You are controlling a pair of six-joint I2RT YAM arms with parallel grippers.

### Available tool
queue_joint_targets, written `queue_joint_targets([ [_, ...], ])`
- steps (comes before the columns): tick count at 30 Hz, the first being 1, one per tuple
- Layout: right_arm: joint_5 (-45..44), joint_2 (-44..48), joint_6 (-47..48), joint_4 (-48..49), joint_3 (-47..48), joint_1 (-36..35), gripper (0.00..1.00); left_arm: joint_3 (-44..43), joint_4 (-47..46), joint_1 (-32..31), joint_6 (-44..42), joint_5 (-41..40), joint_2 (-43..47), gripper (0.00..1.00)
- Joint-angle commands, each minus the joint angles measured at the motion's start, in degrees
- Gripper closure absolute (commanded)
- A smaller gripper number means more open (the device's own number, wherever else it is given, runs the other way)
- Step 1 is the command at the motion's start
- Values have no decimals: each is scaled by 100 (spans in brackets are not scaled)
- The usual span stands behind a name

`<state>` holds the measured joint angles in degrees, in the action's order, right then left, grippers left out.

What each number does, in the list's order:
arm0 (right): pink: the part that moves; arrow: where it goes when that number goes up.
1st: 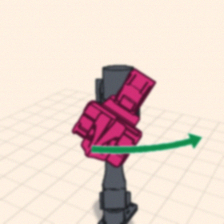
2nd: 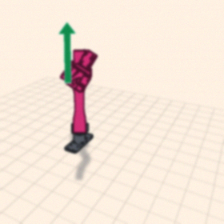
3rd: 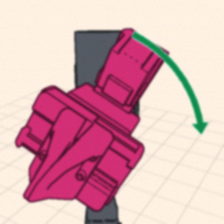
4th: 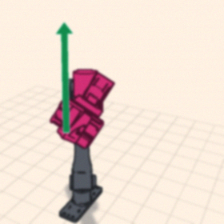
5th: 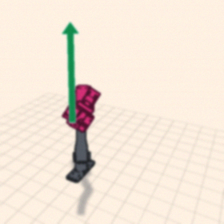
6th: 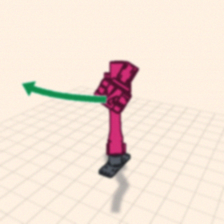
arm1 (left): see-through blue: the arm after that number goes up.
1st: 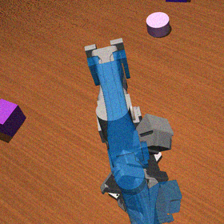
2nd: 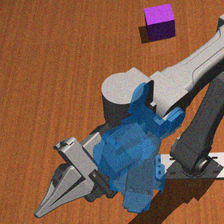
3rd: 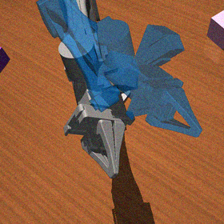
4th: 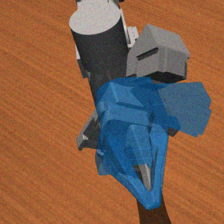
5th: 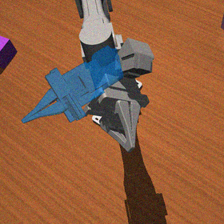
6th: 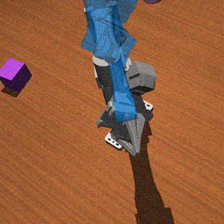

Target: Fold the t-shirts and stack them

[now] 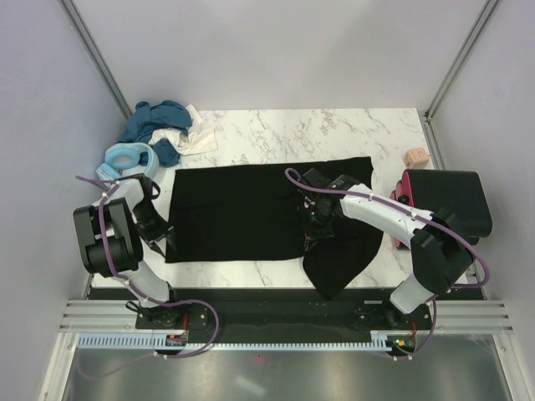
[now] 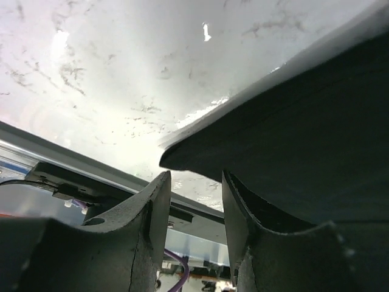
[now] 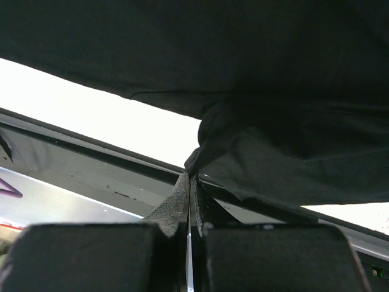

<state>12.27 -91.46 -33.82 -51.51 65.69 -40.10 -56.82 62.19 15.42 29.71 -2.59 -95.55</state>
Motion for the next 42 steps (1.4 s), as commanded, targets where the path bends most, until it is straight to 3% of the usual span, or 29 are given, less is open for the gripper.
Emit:
queue_joint_targets([
  [1,108,155,-10,62,-30,116,100,-93,39,31,105,92,-359,54],
  [16,390,14,174,9,286,476,100,13,-120,22,122,4,-1001,56],
  [26,434,41,148,0,199,556,100,180,-401,22,87,-22,-1256,86],
  [42,153,-144,332,-131,532,678,100,-1260,-112,22,26,233,-1414,97],
])
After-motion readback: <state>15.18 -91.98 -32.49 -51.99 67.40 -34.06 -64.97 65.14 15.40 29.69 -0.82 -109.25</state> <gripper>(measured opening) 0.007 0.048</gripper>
